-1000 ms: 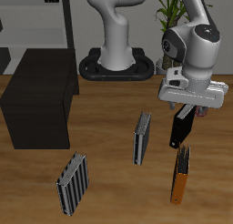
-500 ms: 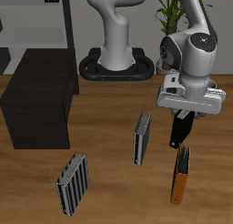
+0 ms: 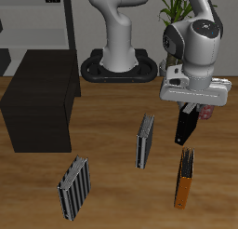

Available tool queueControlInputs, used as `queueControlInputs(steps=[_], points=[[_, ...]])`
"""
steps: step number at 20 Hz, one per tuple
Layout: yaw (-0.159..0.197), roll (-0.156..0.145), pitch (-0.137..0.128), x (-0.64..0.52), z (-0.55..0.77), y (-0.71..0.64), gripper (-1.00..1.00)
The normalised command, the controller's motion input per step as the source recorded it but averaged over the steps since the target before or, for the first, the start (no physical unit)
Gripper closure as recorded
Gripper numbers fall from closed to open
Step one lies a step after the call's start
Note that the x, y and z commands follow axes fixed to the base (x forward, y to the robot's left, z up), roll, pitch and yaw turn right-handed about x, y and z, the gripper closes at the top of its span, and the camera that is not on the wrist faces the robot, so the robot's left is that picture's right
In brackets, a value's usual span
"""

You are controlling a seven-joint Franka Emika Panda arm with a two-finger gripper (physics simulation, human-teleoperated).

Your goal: Place the black book upright on top of the shelf

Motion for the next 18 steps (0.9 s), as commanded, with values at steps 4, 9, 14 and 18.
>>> queueControlInputs(steps=[4, 9, 14, 18], points=[[0.069, 0.053, -0.01, -0.09, 0.45, -0.1, 1.0], [0.012, -0.005, -0.002, -0.08, 0.39, -0.29, 1.0], [0.081, 0.058, -0.022, -0.26, 0.43, -0.18, 1.0], [0.084, 0.057, -0.015, -0.21, 0.52, -0.3, 1.0]])
